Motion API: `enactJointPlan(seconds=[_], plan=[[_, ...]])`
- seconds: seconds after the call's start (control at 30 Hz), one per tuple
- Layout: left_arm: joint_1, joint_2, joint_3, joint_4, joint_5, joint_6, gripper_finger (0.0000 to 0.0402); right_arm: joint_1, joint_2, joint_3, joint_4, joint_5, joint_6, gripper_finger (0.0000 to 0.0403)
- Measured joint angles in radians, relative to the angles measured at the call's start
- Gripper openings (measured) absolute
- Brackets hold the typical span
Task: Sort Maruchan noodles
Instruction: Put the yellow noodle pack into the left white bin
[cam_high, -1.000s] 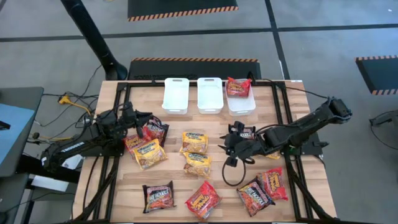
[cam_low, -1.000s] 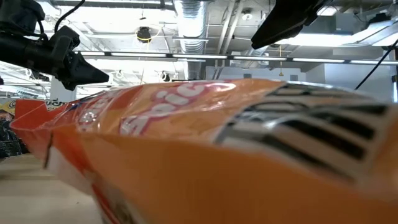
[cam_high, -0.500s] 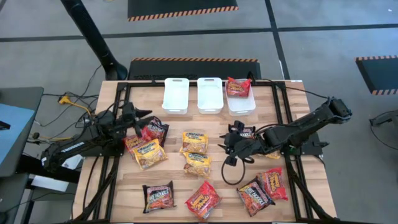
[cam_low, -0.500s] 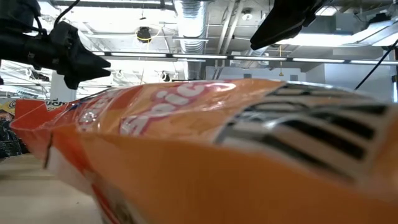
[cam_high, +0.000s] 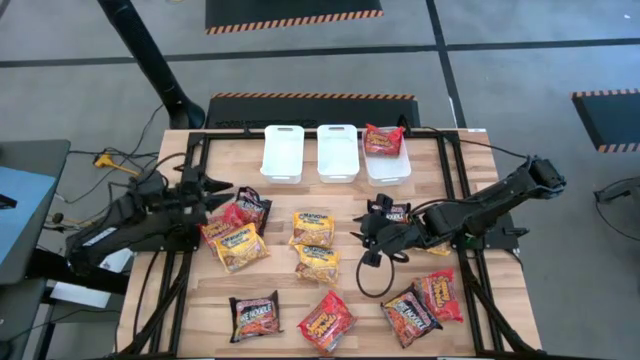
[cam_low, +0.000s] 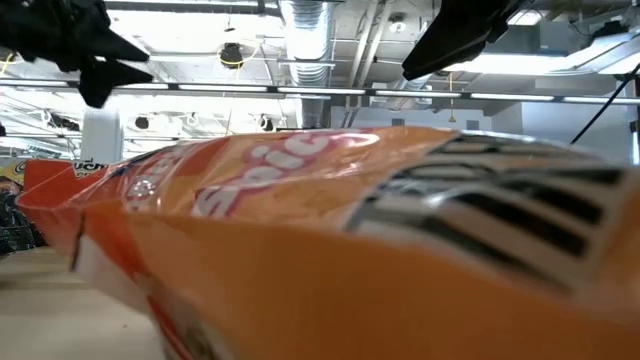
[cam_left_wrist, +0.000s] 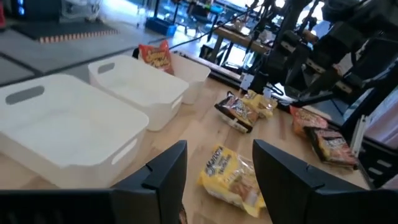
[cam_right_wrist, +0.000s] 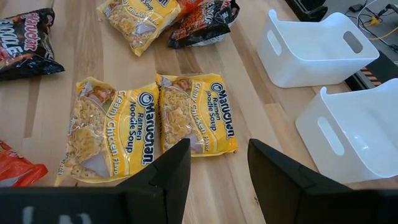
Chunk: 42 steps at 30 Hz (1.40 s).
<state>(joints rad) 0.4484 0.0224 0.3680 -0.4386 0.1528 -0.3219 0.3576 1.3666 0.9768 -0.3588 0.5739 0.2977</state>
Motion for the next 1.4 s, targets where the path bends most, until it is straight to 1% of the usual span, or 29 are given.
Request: enactJointPlan(seconds=[0.1,0.23,0.43,0.53,0.67,0.77,0.9,1.17,1.27,1.4], plan=[[0.0,0.017,0.067,-0.08,0.001,-0.025,0.0171,0.0,0.0,0.0,0.0,0.0,0.0,0.0185],[0.0,0.079,0.139,-0.087,0.036,-0.041,0.0171,0.0,0.0,0.0,0.0,0.0,-0.001,0.0185],[0.0,0.255,0.24,-0.097,0.046,0.013,0.0171,0.0,0.0,0.0,0.0,0.0,-0.002,0.0185],[0.0,0.362,0.28,-0.164,0.069,0.048,0.0171,0.0,0.0,0.0,0.0,0.0,-0.002,0.0185],[0.0,0.481,0.298,-0.299,0.108,0.093,0.0171,0.0,0.0,0.0,-0.001,0.0,-0.002,0.0185],[0.0,0.546,0.298,-0.381,0.158,0.098,0.0171,0.0,0.0,0.0,-0.001,0.0,-0.002,0.0185],[0.0,0.599,0.298,-0.4,0.217,0.098,0.0171,0.0,0.0,0.0,-0.003,0.0,-0.002,0.0185],[-0.014,0.64,0.298,-0.432,0.199,0.082,0.0171,0.0,0.007,0.0,-0.002,0.0,0.0,0.0185],[-0.063,0.661,0.298,-0.451,0.17,0.043,0.0171,0.0,0.02,-0.001,-0.008,-0.001,0.0,0.0185],[-0.162,0.693,0.297,-0.444,0.115,-0.01,0.0171,0.0,0.057,-0.002,-0.013,-0.002,-0.009,0.0185]])
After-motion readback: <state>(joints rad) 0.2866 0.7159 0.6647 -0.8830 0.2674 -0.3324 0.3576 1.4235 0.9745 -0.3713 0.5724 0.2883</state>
